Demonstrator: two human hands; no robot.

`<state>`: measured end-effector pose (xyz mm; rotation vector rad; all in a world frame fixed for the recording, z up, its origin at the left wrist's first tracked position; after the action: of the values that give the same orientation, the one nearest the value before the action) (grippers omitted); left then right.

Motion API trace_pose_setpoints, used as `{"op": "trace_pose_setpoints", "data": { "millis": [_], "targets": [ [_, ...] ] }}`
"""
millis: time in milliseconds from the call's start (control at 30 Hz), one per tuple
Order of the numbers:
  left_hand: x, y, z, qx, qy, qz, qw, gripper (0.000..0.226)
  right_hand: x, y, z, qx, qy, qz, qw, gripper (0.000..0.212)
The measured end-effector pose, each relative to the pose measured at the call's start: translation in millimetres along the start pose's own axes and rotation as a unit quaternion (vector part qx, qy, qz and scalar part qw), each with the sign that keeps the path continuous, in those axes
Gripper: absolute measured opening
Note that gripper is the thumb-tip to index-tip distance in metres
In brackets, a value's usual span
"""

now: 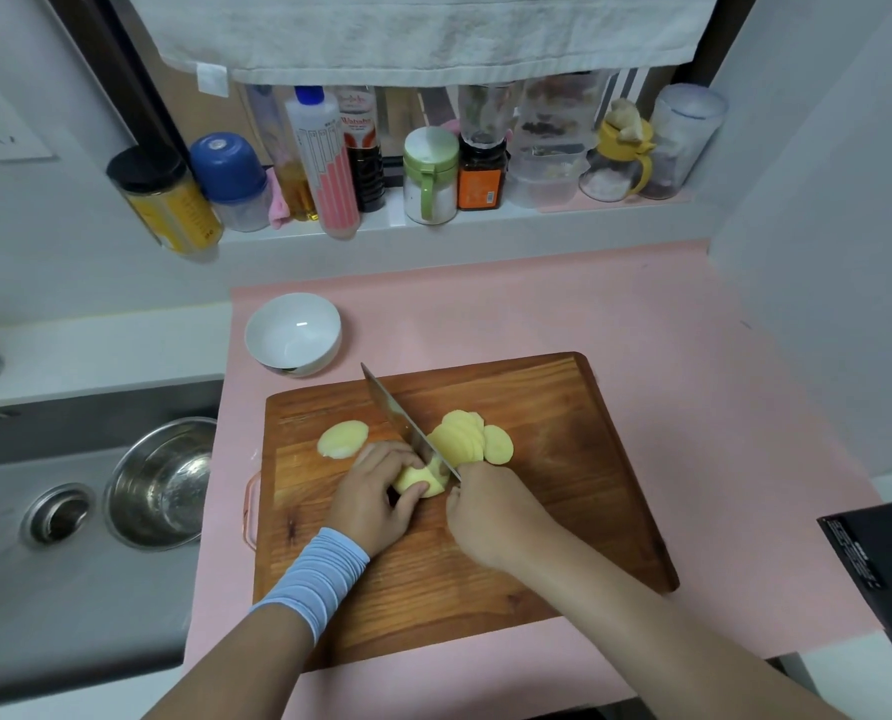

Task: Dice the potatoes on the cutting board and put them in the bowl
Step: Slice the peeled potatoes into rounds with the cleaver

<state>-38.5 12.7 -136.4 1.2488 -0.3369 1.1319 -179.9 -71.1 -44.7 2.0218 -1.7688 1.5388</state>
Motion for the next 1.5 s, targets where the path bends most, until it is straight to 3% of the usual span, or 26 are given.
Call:
{"op": "trace_pose_setpoints", "data": {
  "millis": [367,1500],
  "targets": [
    [0,-2,-2,0.01,0.001,-0.013,1.0,0.021,1,0,2,-0.01,-0.029,-0.038,0.999,0.019],
    [0,-3,-3,0.011,-0.007,-0.012,1.0,0.019,-19,22,6,-0.014,0.002,0.035,0.999,0.019]
  ]
}}
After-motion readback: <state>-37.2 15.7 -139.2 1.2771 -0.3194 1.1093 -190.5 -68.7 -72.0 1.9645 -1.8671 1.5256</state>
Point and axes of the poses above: each hand's wrist, its own z-axis towards the middle knuckle, its own x-axis out of the back of the hand, y = z × x, the point moved 3 cm from there along z, towards the middle knuckle, and after that the axes turned 6 degrees about z, right-handed, at the moved point
